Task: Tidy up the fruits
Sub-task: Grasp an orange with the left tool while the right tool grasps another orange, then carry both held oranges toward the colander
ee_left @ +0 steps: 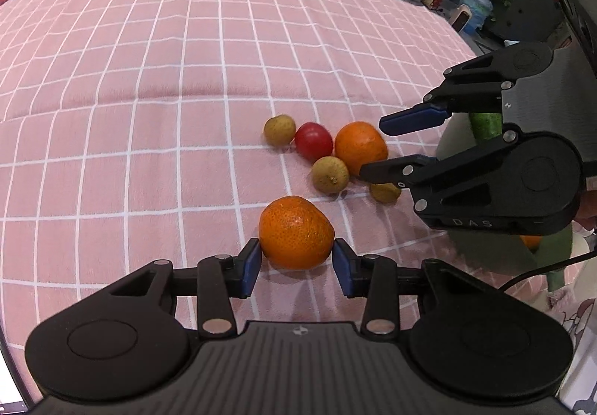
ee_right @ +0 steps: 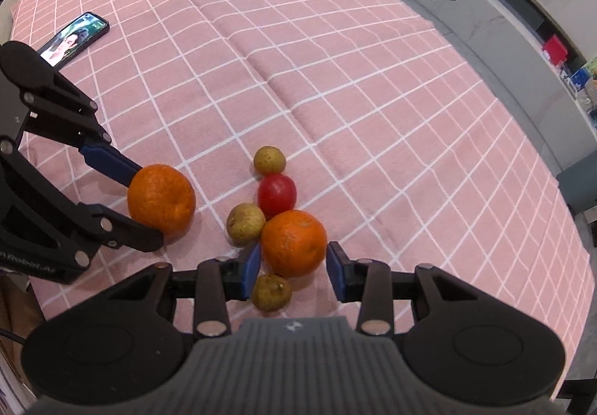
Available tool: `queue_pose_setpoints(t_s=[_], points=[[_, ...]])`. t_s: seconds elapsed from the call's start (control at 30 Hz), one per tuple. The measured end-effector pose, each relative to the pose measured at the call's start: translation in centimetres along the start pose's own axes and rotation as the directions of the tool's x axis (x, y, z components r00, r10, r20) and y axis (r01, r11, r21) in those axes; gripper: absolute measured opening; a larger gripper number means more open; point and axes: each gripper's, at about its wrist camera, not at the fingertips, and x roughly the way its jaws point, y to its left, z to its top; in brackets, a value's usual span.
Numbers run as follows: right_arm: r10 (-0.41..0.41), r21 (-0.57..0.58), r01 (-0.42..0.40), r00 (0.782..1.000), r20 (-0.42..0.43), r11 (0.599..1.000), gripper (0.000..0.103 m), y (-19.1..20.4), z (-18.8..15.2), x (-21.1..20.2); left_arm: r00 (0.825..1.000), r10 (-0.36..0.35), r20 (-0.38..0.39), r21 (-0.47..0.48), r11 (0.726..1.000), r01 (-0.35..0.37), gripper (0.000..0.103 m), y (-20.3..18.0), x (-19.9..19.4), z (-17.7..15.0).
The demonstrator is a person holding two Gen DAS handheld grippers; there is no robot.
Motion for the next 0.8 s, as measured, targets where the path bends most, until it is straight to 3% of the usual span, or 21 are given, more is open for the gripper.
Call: queue_pose_setpoints(t_s=[0.17,0.43,0.53,0.6,0.8], points=[[-0.013,-0.033,0.012,1.0,-0.02,0.999,0.044,0.1,0.2,1.0,1.0,-0.003,0.013,0.0,1.0,0.003,0.048,0.0,0.0,0.1],[-0.039,-0.046,0.038,0.999,-0.023,0.998,0.045,-0.1,0.4,2.1,1.0,0.012,0.022,0.018,1.0,-0.012,0.051,-0.8,1.0,0.4],[-0.069,-0.062,0.068,0.997,-0.019,0.996,0.043,0.2,0.3,2.4,0.999,0.015,0.03,0.022,1.0,-0.016,0.051,-1.2,1.4,0.4],[-0.084,-0.061,0.083,0.996,-0.013,0.995,0.033,0.2,0.3,2.4,0.999,0.016,0.034,0.025,1.0,-0.017,0.049,-1.5,1.4,0.4],[-0.103,-0.052,0.103,0.995,0.0,0.993,0.032,0.6,0.3,1.6,0.998,0.028,0.058,0.03,0.999,-0.03,0.048,-2.4,1.5,0.4]])
